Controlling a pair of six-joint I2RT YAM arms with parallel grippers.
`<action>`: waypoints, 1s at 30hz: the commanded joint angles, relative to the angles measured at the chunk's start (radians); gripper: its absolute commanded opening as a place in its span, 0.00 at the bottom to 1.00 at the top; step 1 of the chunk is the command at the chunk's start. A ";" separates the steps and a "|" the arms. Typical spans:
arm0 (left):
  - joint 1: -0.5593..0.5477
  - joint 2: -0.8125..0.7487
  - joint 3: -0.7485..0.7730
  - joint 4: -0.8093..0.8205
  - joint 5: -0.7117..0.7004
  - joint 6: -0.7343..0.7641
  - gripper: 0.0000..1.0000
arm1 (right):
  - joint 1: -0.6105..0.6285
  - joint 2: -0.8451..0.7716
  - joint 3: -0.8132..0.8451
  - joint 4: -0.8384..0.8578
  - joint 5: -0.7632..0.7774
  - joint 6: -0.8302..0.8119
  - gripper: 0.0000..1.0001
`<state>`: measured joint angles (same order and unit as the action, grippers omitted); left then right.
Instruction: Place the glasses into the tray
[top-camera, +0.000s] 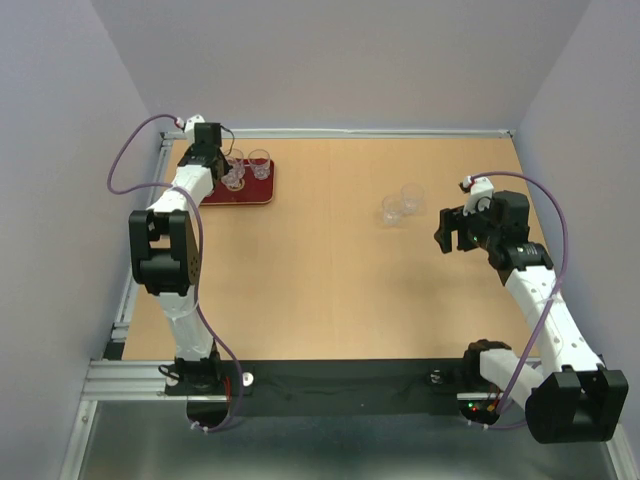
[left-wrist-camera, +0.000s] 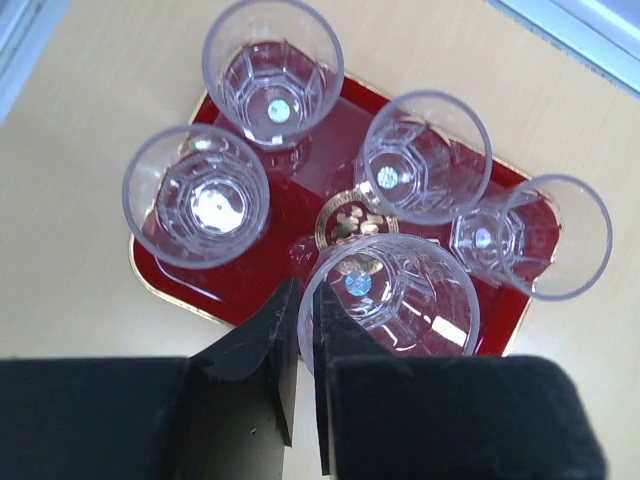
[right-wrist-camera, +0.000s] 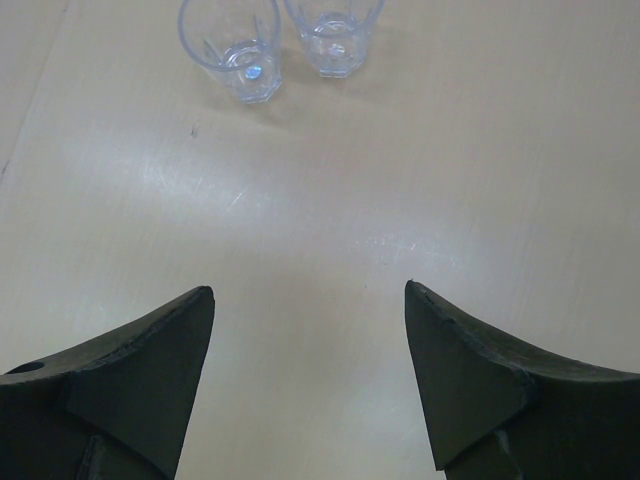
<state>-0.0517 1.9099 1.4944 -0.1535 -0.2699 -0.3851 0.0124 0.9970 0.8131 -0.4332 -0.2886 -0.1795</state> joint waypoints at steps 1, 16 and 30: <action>0.021 0.020 0.095 0.006 -0.015 0.063 0.00 | -0.008 -0.023 -0.020 0.051 -0.006 -0.002 0.82; 0.044 0.163 0.227 -0.052 -0.015 0.143 0.00 | -0.006 -0.017 -0.020 0.051 -0.001 -0.002 0.82; 0.044 0.178 0.248 -0.052 -0.055 0.153 0.31 | -0.008 -0.012 -0.022 0.053 -0.006 -0.003 0.82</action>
<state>-0.0109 2.1010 1.6886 -0.2176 -0.2893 -0.2497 0.0124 0.9936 0.8051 -0.4328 -0.2886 -0.1795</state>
